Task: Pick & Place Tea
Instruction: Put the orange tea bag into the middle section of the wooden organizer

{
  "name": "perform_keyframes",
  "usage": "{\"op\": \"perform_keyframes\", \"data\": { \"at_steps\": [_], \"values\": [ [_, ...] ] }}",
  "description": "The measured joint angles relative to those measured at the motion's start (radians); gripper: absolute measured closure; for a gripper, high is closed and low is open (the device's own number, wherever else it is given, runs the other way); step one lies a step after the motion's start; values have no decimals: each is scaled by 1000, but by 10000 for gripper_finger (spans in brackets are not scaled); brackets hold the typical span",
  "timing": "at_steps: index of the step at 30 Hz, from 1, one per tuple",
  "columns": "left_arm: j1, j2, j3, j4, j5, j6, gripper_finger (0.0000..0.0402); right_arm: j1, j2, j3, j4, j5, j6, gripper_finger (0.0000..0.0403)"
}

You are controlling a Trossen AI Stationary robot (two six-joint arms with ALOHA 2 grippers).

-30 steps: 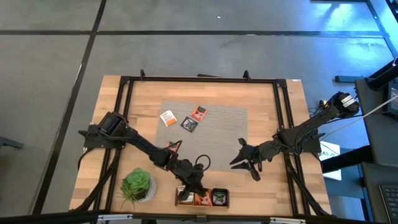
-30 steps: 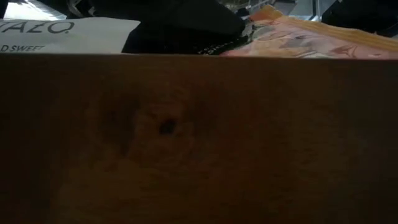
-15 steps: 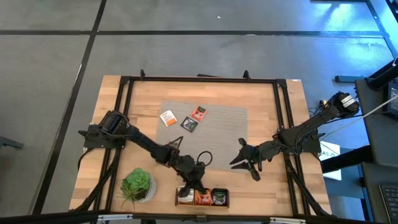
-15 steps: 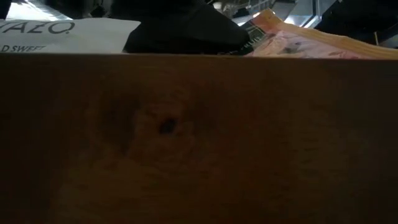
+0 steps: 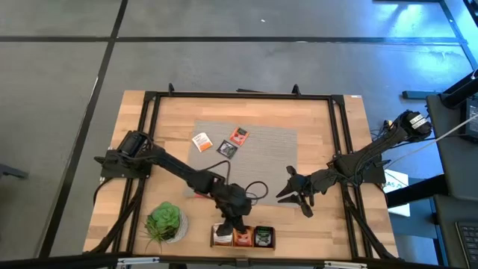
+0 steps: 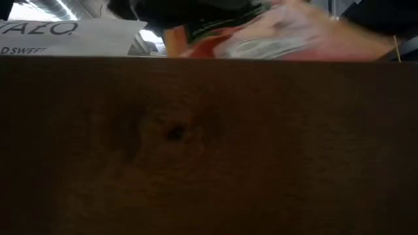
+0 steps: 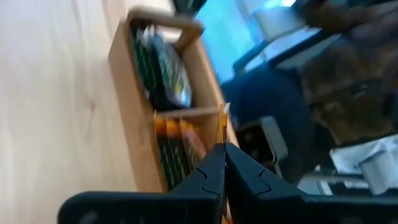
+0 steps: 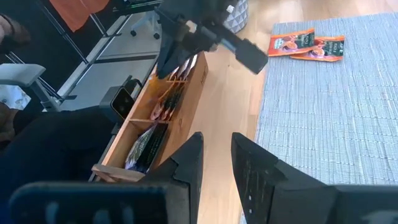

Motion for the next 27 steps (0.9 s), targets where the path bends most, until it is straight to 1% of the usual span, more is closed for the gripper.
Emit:
{"op": "perform_keyframes", "data": {
  "at_steps": [2, 4, 6, 8, 12, 23, 27],
  "values": [
    [0, 0, 74, -160, -12, 0, 399, 0, 0, 0, 0, 0, 0, 317],
    [-5, 0, 145, -287, -45, 1, 399, 0, 0, 0, 0, 0, 0, 317],
    [-13, 0, 199, -376, -89, 0, 399, 0, 0, 0, 0, 0, 0, 317],
    [-24, 1, 231, -423, -122, 0, 399, 0, 0, 0, 0, 0, 0, 317],
    [-37, 1, 242, -396, -116, 1, 399, 0, 0, 0, 0, 0, -2, 317],
    [-37, 1, 242, -398, -124, 0, 399, 0, 0, 0, 0, 0, -3, 317],
    [-37, 24, 241, -400, -124, -7, 399, 0, 0, 0, 0, 0, -8, 317]
  ]
}}
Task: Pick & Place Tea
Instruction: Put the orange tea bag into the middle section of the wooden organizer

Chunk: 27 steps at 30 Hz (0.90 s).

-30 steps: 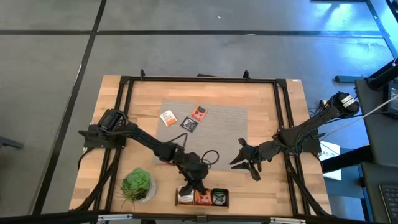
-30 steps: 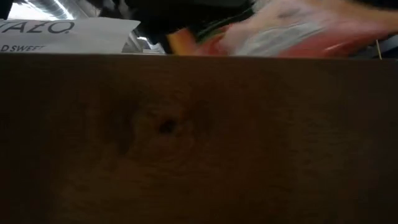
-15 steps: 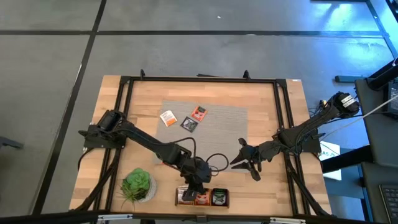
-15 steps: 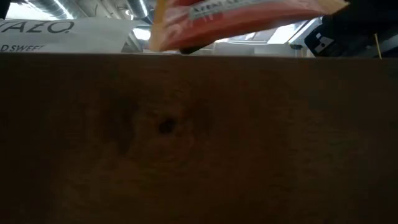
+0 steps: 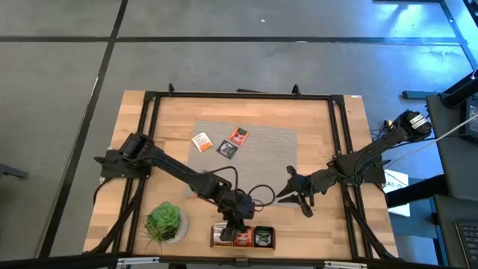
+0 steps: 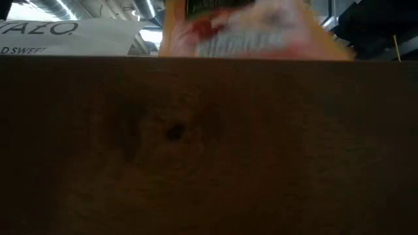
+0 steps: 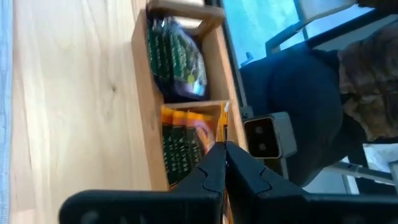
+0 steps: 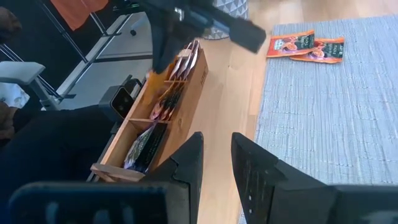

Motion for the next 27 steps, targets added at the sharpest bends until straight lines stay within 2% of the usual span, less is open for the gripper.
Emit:
{"op": "perform_keyframes", "data": {
  "at_steps": [6, 21, 27],
  "values": [
    [3, 40, 0, 7, 10, -42, 399, 0, 0, 0, 0, 0, -16, 317],
    [9, 41, 0, 11, 30, -29, 390, 0, 0, 0, 0, 0, -15, 317],
    [21, 37, 0, 10, 68, -24, 363, -4, 0, 0, 9, 0, -16, 317]
  ]
}}
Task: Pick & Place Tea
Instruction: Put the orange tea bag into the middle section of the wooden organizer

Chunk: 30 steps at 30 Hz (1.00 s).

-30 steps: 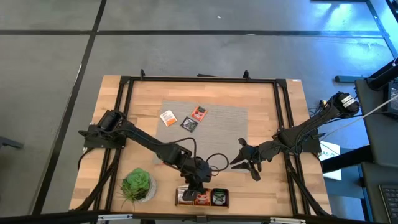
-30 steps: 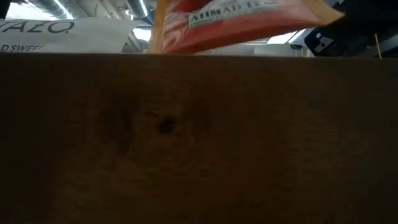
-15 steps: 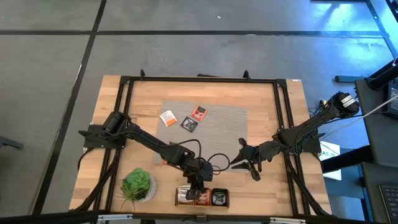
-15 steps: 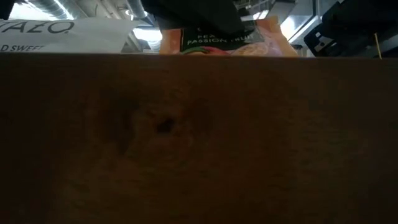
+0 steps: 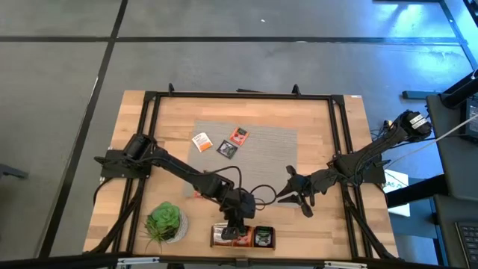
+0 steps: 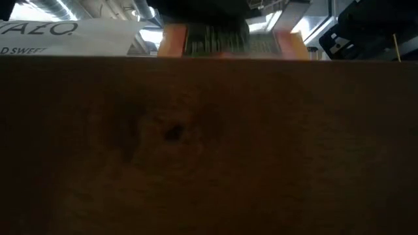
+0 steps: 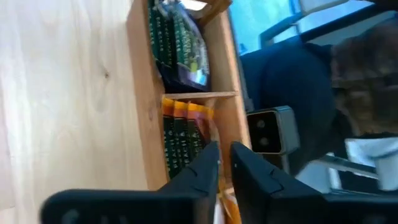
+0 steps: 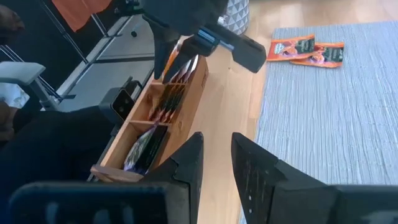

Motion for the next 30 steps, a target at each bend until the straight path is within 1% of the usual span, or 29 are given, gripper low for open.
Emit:
{"op": "perform_keyframes", "data": {
  "at_steps": [6, 7, 9, 14, 16, 17, 20, 22, 24, 27, 30],
  "values": [
    [36, -3, 0, -4, 143, 11, 317, -18, 0, 0, 33, 0, -5, 317],
    [44, -8, 0, -18, 170, 12, 312, -24, 0, 0, 34, 0, -14, 317],
    [64, -33, 0, -81, 188, 46, 305, -37, 0, 0, 40, 0, -40, 317],
    [115, -148, 0, -257, 123, 164, 302, -80, 0, 0, 47, 1, -141, 317],
    [128, -197, -5, -318, 60, 206, 304, -91, 0, 0, 47, 1, -189, 317],
    [133, -224, -18, -323, 23, 228, 305, -95, 0, 0, 47, 1, -208, 317],
    [145, -314, -100, -277, -104, 289, 305, -102, 0, 0, 47, 1, -275, 317],
    [157, -362, -185, -199, -164, 301, 304, -104, 0, 0, 47, 2, -304, 317],
    [175, -406, -286, -103, -169, 297, 302, -113, 0, 0, 56, 12, -286, 317],
    [197, -456, -431, 32, -171, 257, 301, -165, 0, 1, 99, 12, -228, 317],
    [209, -489, -526, 64, -169, 203, 304, -231, 8, 1, 122, -21, -201, 317]
  ]
}}
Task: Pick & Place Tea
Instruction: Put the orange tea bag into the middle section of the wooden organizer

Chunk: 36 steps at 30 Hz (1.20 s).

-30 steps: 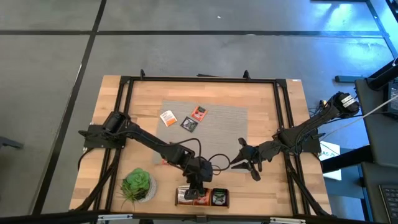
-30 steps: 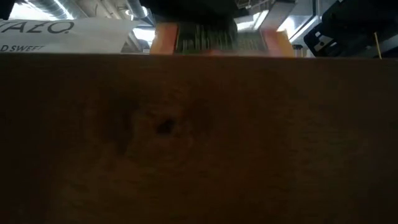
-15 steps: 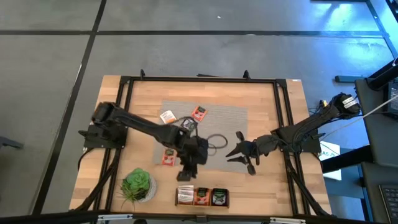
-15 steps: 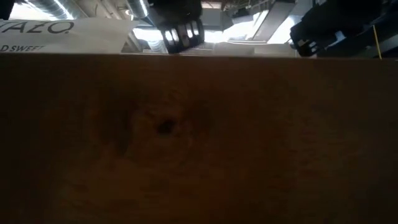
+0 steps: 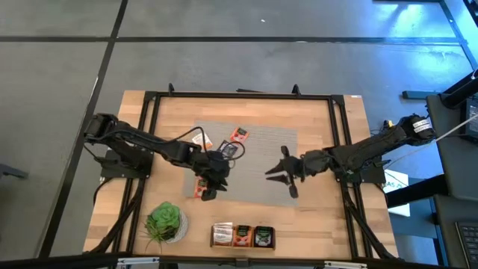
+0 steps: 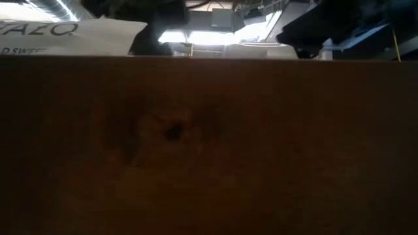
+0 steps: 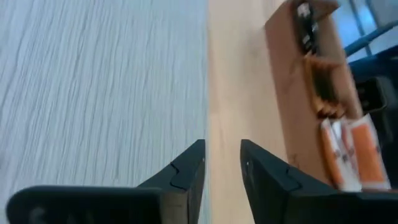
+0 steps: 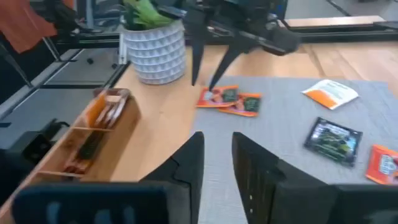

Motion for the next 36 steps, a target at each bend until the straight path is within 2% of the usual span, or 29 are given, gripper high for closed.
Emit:
{"op": "perform_keyframes", "data": {
  "at_steps": [7, 14, 17, 24, 31, 36],
  "values": [
    [1, -57, -27, -194, 56, -200, 303, -123, 60, 0, 104, -34, -37, 317],
    [-58, -38, -28, -371, -70, -275, 305, -181, 152, 1, 195, -35, -59, 317],
    [-88, -16, -28, -417, -85, -295, 306, -199, 205, 1, 241, -36, -27, 317],
    [-136, 77, -28, -401, -91, -314, 302, -209, 287, 0, 332, -37, -8, 317],
    [-151, 176, -23, -402, -108, -353, 306, -209, 292, 0, 374, -37, -10, 317],
    [-151, 190, -24, -399, -126, -354, 306, -209, 292, 0, 381, -37, -7, 317]
  ]
}}
